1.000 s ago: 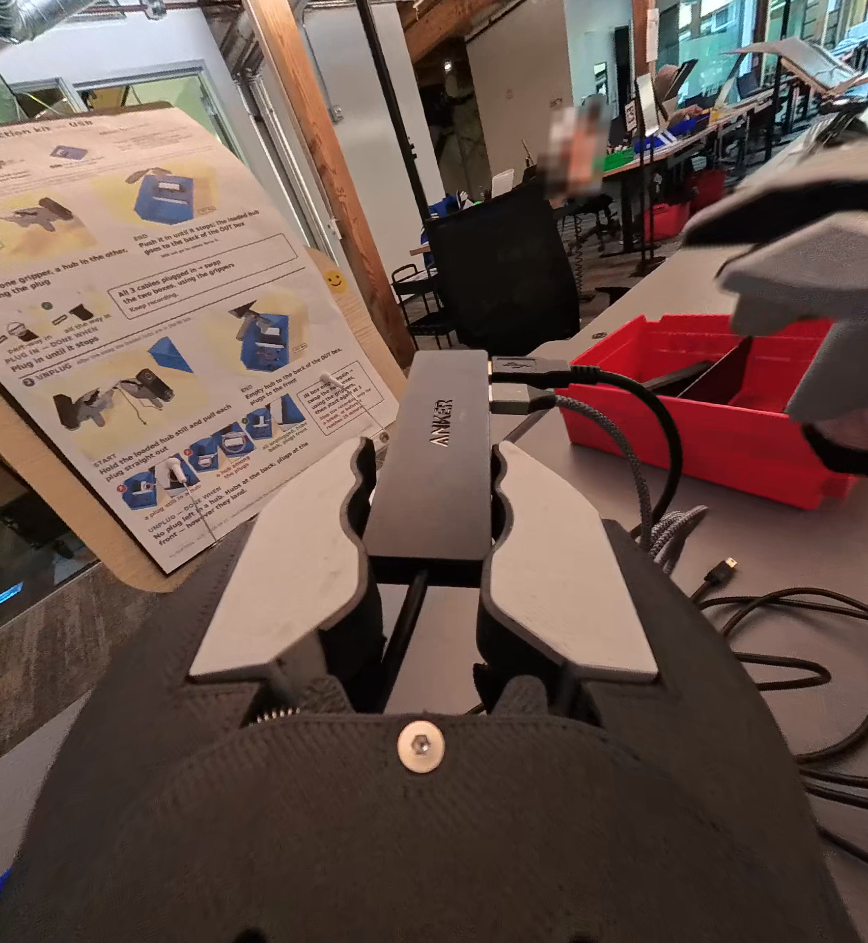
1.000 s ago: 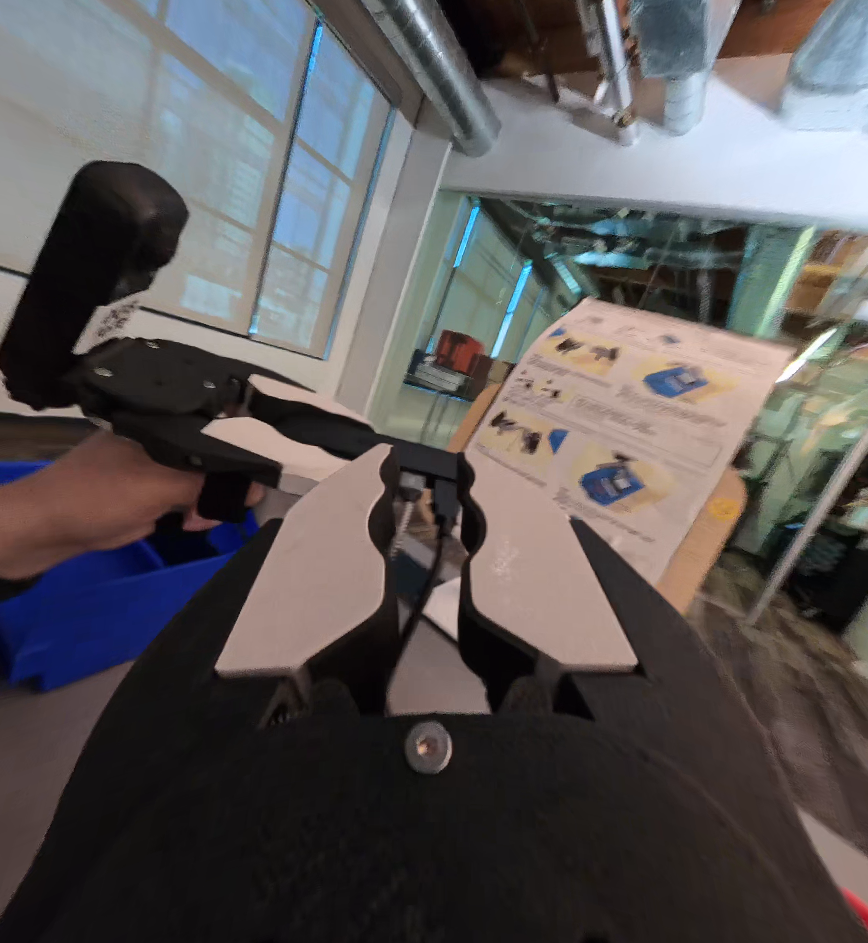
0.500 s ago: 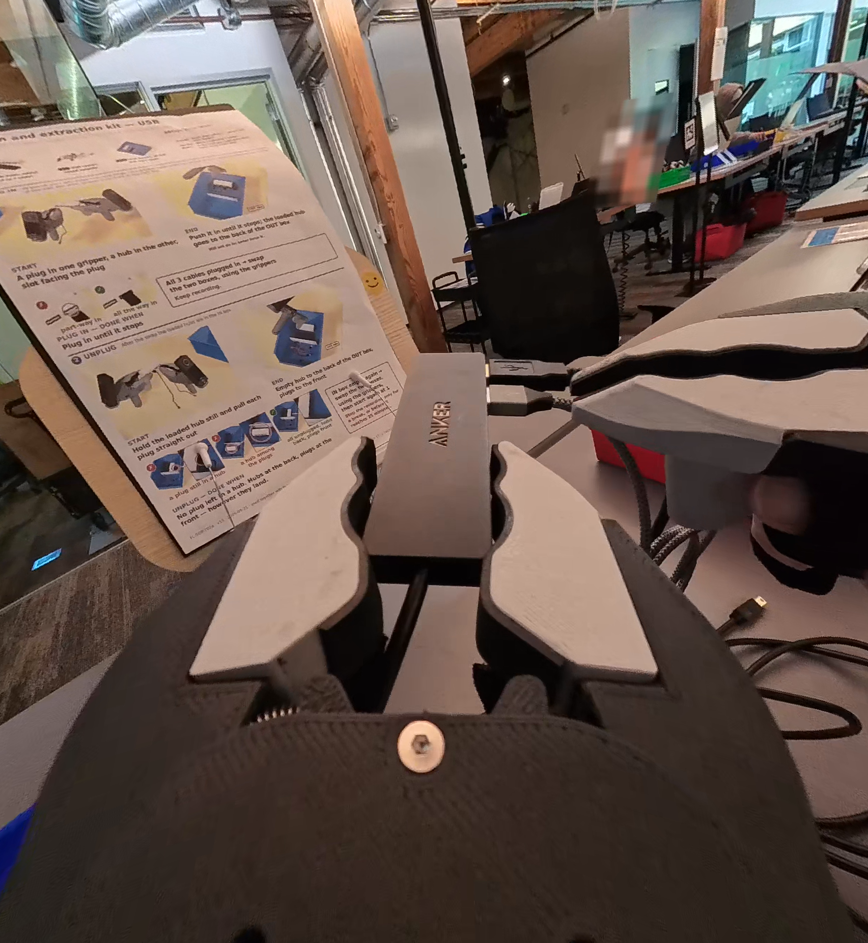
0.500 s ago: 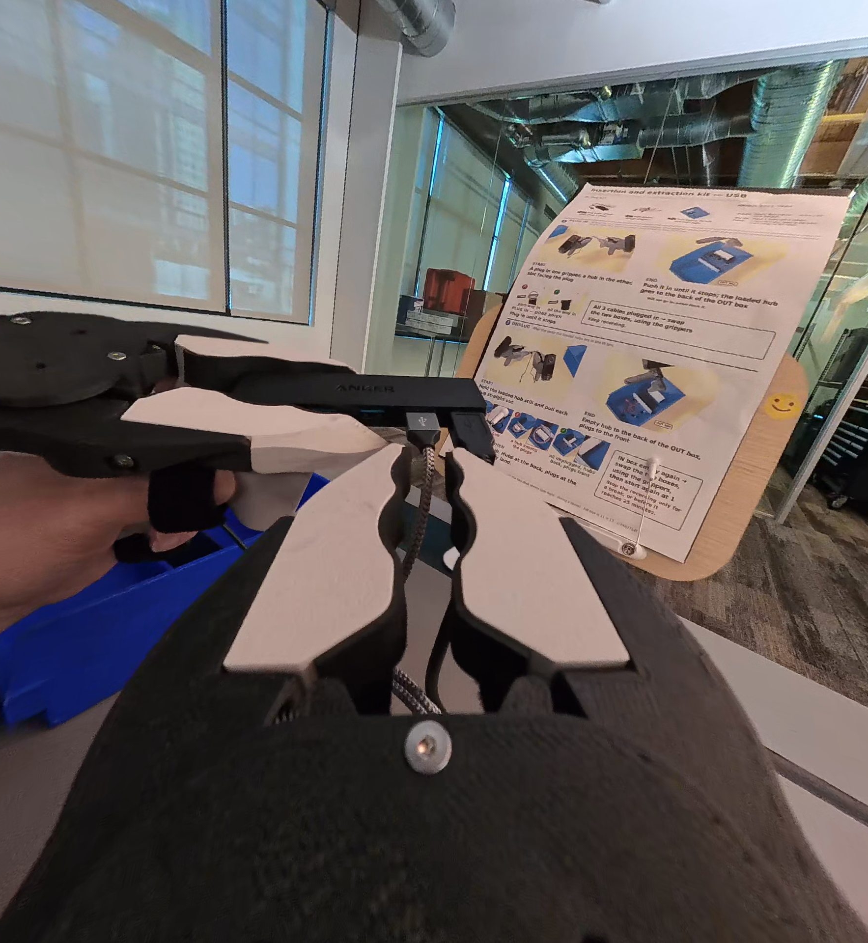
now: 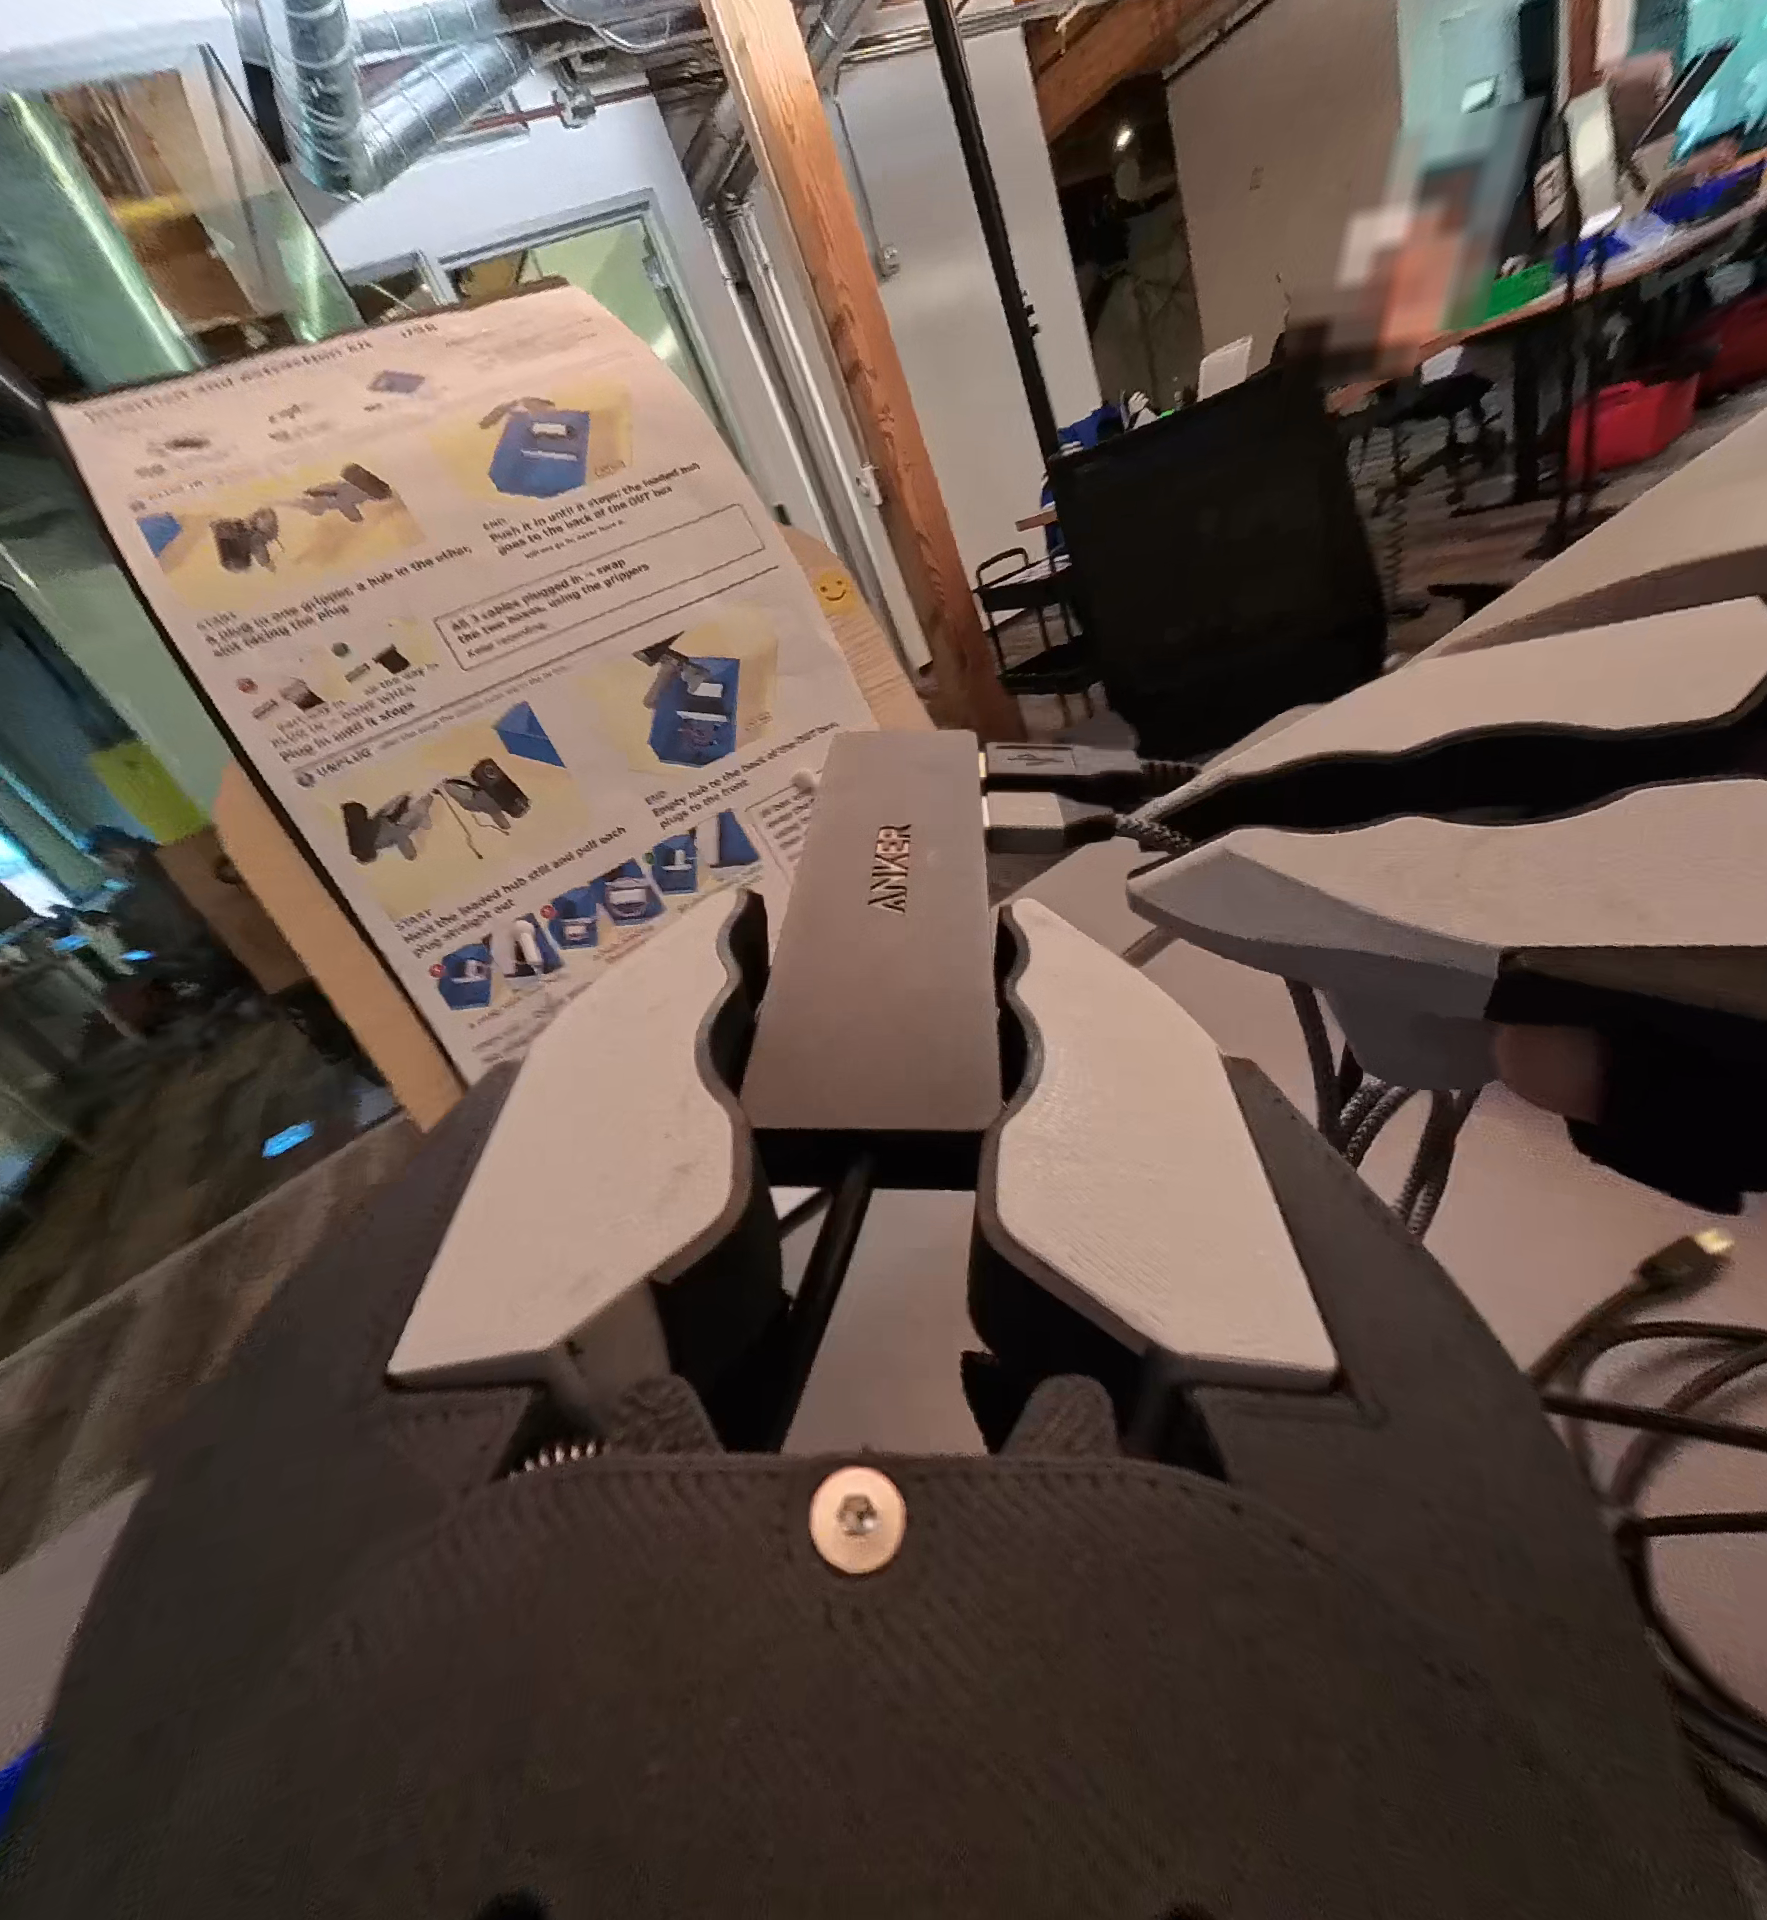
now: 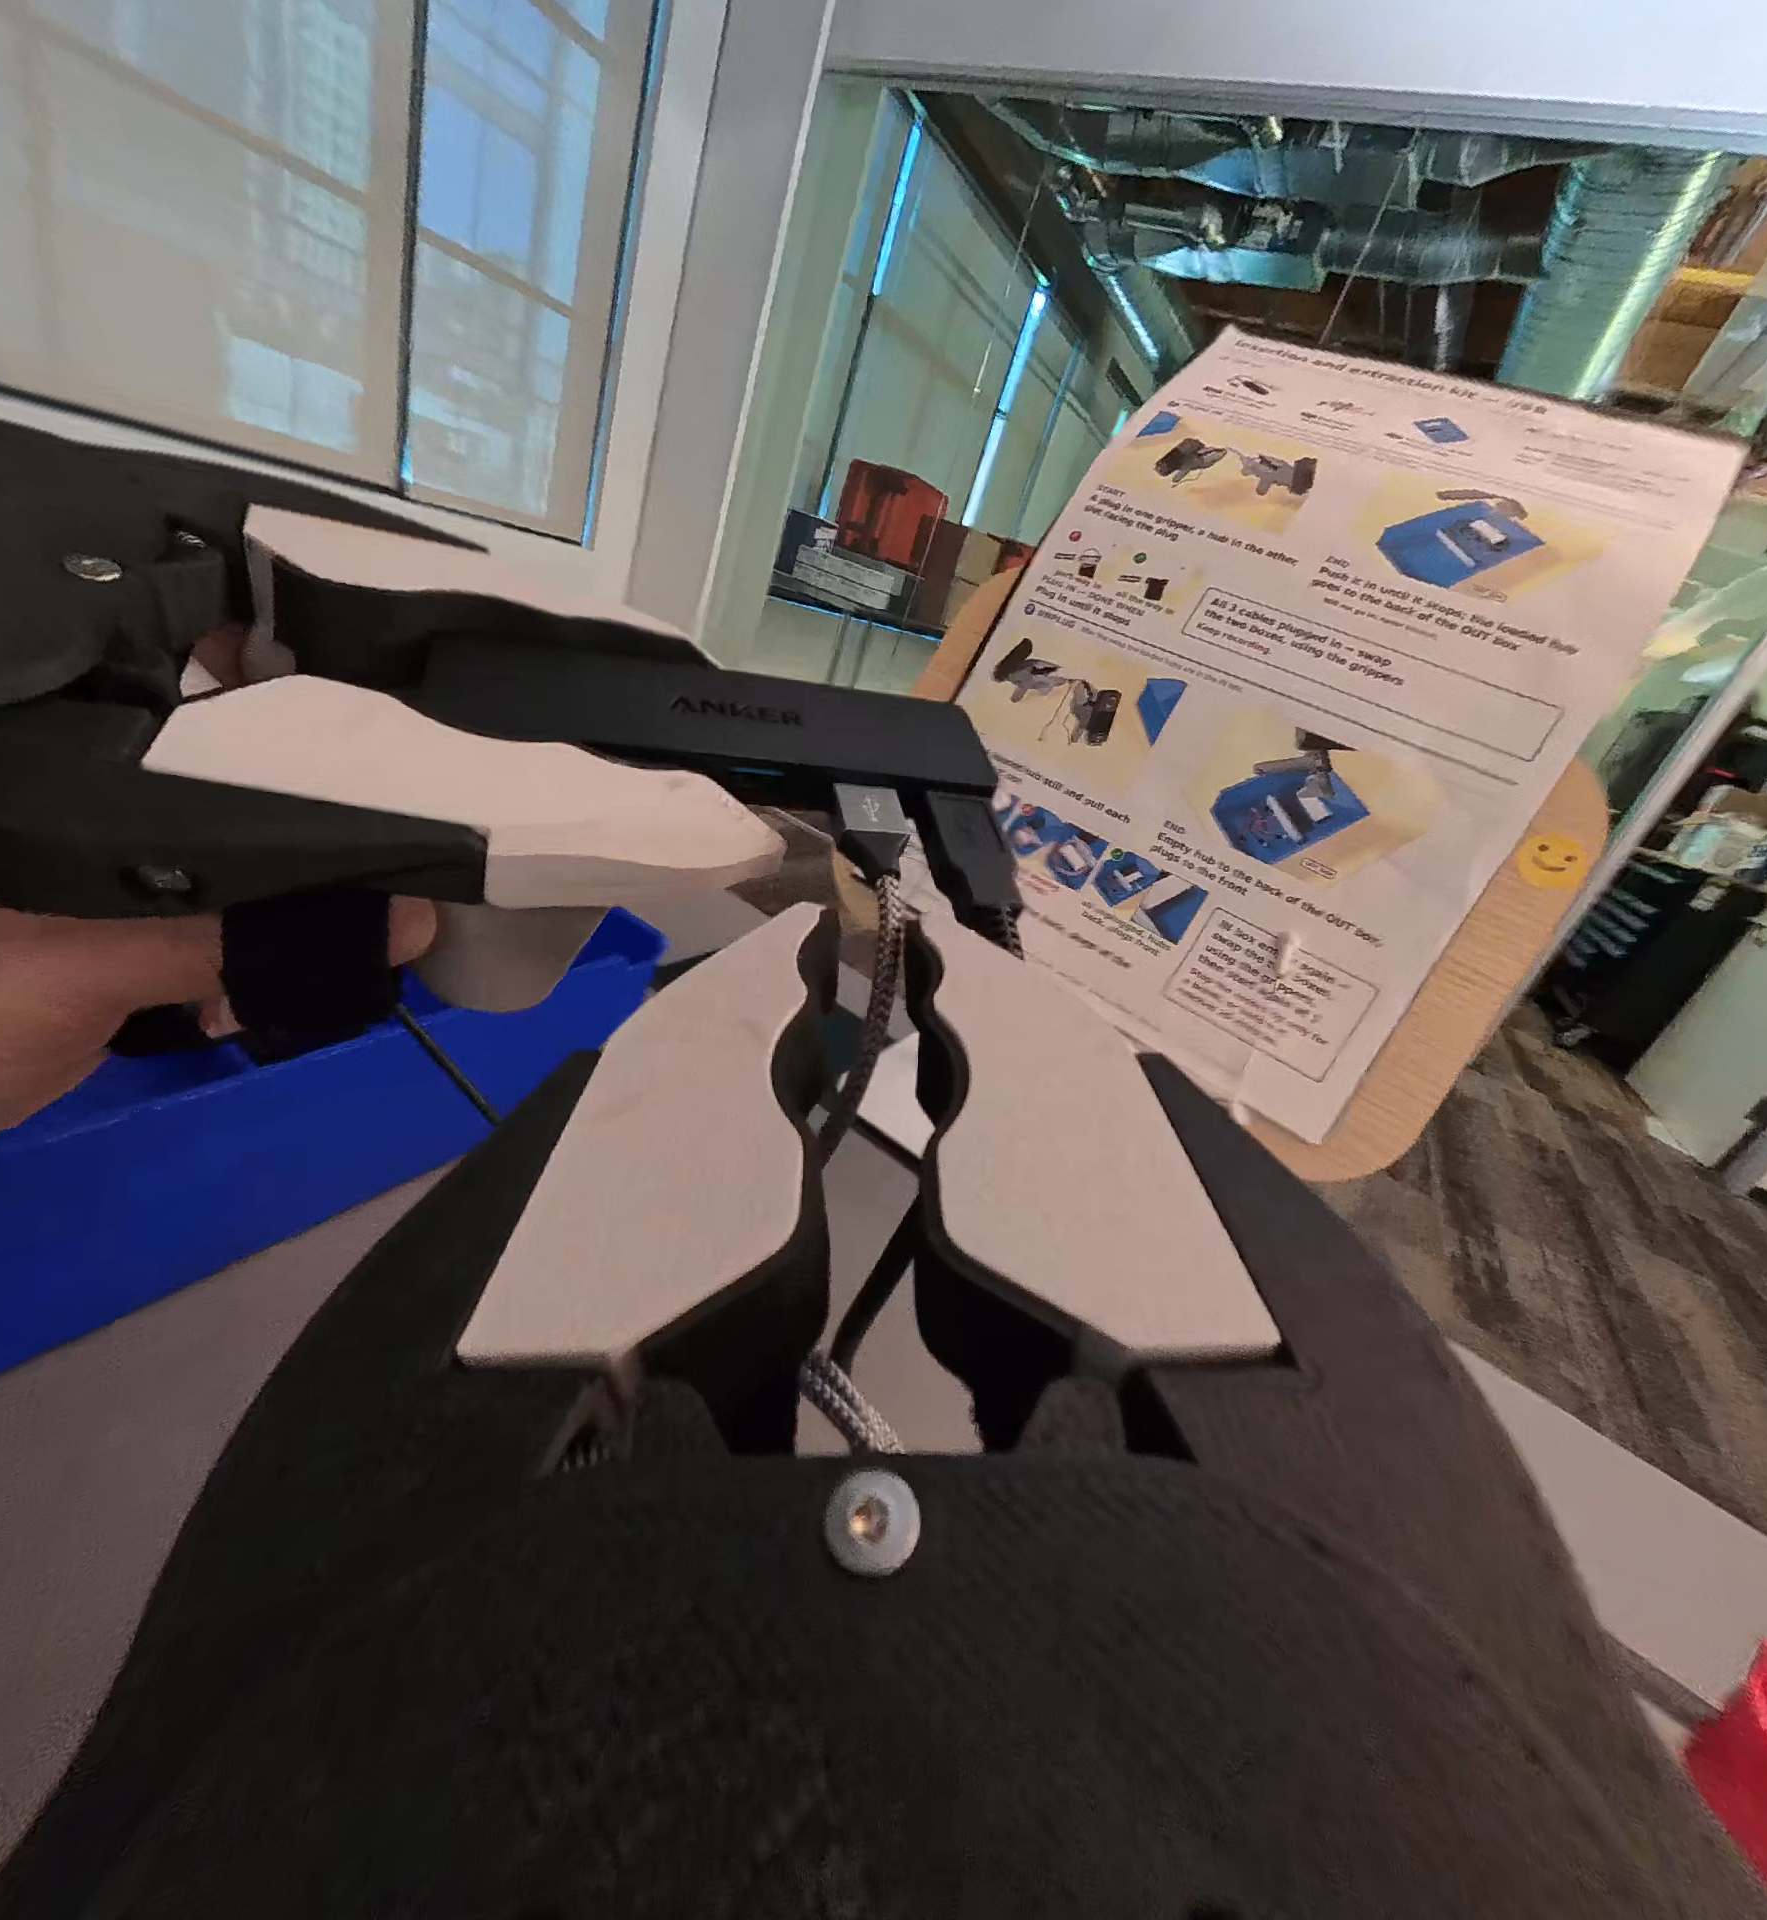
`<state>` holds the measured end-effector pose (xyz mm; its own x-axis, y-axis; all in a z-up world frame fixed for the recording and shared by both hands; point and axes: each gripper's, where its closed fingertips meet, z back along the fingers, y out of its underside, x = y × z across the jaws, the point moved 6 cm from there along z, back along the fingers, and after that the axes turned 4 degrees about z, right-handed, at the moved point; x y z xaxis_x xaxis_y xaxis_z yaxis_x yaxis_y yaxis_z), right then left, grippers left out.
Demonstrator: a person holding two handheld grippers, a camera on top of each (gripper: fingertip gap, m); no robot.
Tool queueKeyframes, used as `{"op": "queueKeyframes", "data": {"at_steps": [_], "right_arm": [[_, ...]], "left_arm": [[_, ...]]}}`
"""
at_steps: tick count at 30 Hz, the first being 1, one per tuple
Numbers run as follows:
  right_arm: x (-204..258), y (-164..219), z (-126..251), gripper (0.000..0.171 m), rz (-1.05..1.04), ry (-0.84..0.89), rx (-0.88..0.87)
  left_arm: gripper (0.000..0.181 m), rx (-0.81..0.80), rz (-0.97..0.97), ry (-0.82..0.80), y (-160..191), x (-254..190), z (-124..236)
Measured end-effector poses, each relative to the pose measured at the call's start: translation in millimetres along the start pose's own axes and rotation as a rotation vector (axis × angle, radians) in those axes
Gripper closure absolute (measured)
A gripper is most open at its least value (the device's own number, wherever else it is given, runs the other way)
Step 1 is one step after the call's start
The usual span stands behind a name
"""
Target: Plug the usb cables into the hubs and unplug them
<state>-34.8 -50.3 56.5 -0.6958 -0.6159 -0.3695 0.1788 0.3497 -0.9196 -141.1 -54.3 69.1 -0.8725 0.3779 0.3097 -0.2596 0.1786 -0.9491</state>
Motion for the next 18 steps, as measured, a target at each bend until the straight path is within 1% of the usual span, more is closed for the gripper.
{"op": "queueKeyframes", "data": {"at_steps": [3,7,10,12,14,16,18], "right_arm": [[-1.3,5.5,-0.5,0.154,-0.135,-0.104,-0.110],[-8.6,21.9,4.7,0.158,-0.338,-0.226,-0.314],[-12.8,34.9,7.9,0.163,-0.379,-0.254,-0.396],[-13.9,39.2,8.8,0.166,-0.380,-0.261,-0.399],[-14.2,39.7,10.2,0.166,-0.364,-0.259,-0.404],[-14.2,38.5,11.5,0.166,-0.354,-0.256,-0.412],[-13.4,32.9,12.3,0.166,-0.360,-0.250,-0.418]], "left_arm": [[0.140,0.002,-0.144,-0.075,-5.5,-4.8,3.8],[0.140,0.015,-0.364,-0.154,-10.7,-20.1,6.0],[0.139,0.016,-0.525,-0.201,-12.6,-34.9,5.8],[0.140,0.010,-0.607,-0.215,-12.8,-42.9,5.9],[0.140,0.006,-0.617,-0.214,-13.6,-46.4,6.3],[0.140,0.003,-0.574,-0.188,-14.4,-44.3,6.6],[0.140,-0.009,-0.443,-0.135,-15.1,-36.0,7.0]]}}
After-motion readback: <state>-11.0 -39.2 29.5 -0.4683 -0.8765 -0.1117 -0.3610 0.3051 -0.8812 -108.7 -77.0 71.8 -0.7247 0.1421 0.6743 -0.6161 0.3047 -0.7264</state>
